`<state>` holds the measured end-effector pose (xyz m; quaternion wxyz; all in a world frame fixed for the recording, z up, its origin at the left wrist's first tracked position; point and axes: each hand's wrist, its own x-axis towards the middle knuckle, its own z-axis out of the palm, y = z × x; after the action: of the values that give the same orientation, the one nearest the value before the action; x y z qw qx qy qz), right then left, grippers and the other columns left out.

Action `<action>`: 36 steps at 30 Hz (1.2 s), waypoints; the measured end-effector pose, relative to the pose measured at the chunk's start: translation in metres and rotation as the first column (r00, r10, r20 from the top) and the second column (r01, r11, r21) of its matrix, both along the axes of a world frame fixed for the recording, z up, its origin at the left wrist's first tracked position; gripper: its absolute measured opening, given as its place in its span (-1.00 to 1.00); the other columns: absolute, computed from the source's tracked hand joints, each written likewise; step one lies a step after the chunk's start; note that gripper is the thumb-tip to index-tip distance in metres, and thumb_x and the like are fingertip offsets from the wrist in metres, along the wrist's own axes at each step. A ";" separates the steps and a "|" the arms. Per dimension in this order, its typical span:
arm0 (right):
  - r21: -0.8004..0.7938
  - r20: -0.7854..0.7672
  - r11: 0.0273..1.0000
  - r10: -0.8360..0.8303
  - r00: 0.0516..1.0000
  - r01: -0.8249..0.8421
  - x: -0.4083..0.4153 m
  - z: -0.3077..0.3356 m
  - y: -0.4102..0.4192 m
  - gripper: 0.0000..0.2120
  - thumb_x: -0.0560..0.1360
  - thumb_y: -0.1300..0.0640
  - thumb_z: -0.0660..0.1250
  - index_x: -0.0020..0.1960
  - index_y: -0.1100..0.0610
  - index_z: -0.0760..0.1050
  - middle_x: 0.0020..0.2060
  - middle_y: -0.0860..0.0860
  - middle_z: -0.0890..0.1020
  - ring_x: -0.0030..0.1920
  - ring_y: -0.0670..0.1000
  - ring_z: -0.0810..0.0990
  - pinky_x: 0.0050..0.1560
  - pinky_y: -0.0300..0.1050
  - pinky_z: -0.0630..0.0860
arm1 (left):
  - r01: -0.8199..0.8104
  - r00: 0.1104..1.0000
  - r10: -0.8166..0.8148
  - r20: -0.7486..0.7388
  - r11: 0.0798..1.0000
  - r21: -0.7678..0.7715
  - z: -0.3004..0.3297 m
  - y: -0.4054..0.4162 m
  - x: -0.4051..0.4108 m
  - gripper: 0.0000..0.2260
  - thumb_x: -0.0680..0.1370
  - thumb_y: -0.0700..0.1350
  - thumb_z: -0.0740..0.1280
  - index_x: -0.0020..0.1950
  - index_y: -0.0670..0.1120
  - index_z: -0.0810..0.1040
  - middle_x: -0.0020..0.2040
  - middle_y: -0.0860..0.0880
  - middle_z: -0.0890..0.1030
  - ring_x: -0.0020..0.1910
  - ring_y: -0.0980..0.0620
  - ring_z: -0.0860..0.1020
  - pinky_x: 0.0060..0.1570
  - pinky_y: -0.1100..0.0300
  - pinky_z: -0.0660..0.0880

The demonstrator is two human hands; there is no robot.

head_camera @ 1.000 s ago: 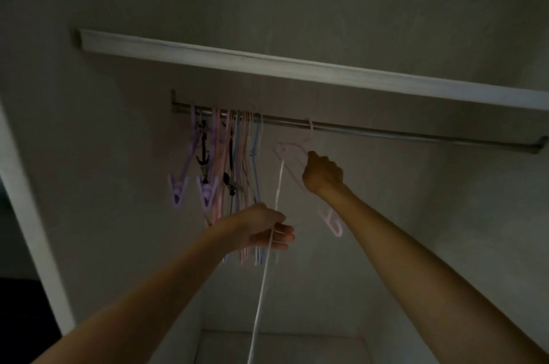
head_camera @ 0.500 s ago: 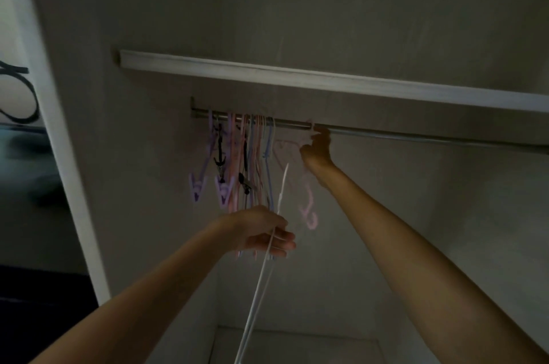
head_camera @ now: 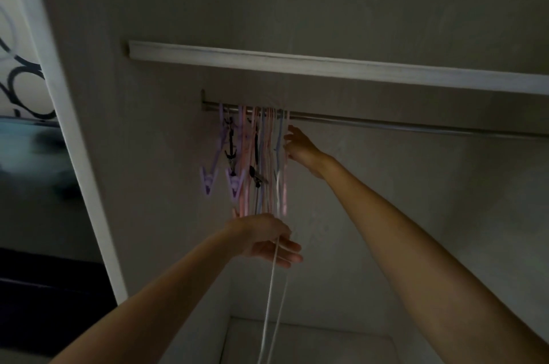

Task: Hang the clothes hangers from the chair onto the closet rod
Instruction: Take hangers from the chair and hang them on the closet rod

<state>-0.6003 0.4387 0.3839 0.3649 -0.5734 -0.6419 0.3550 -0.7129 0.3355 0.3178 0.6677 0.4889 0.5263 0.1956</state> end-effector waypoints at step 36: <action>-0.299 -0.185 0.946 0.072 0.980 -0.126 0.148 -0.068 -0.191 -0.80 0.62 0.19 0.10 -0.12 0.14 0.44 -0.33 0.08 0.55 -0.45 -0.09 0.59 -0.37 -0.26 0.57 | -0.107 0.994 0.096 0.051 0.937 0.331 0.020 -0.049 0.144 -0.83 0.61 -0.15 0.17 0.14 -0.13 0.50 0.29 -0.07 0.53 0.09 0.01 0.43 0.10 0.13 0.34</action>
<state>-0.4523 0.2475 0.3160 0.3061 -0.5576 -0.5729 0.5169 -0.5688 0.2865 0.3381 0.5733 0.5635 0.4986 0.3243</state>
